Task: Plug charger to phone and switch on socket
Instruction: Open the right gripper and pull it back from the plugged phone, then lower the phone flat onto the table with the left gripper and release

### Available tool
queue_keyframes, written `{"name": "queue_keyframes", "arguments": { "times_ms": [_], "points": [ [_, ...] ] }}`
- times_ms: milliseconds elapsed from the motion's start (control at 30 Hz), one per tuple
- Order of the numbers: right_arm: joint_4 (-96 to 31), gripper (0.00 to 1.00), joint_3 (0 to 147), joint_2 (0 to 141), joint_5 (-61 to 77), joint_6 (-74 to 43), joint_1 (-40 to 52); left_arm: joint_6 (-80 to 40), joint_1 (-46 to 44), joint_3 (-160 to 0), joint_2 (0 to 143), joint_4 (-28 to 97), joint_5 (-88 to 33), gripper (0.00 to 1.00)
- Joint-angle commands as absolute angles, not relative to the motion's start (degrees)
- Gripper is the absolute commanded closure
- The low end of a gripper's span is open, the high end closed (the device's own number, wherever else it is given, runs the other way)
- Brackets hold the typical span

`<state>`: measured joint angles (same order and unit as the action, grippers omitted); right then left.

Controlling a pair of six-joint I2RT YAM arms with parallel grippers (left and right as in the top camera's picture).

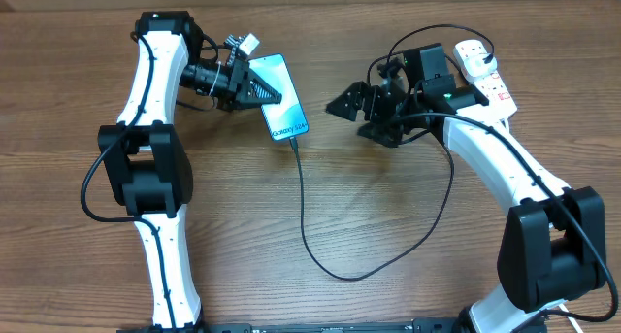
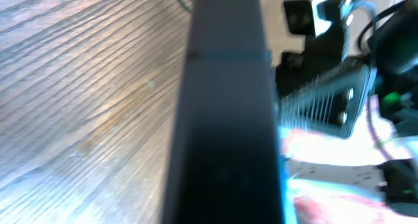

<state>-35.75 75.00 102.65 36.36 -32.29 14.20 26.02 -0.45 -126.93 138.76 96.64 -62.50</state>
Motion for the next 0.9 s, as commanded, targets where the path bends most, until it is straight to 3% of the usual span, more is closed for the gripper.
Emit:
{"name": "queue_keyframes", "arguments": {
  "times_ms": [0, 333, 767, 867],
  "points": [
    [-36.80, 0.01, 76.16, 102.28, 28.03, -29.47, 13.74, 31.75, -2.37, -127.66, 136.88, 96.86, -60.84, 0.96],
    [-38.11, 0.00, 76.14, 102.28, 27.81, -29.50, 13.74, 33.30, -7.25, -127.66, 138.02, 95.90, -60.86, 0.96],
    [-41.95, 0.00, 76.14, 102.28, 16.29, -31.48, 13.74, 21.45, -8.43, -127.66, 143.15, 89.62, -59.68, 0.96],
    [-41.93, 0.00, 76.14, 102.28, 16.29, -31.48, 13.74, 12.32, -9.30, -127.63, 143.94, 85.12, -54.54, 0.96]
  ]
}}
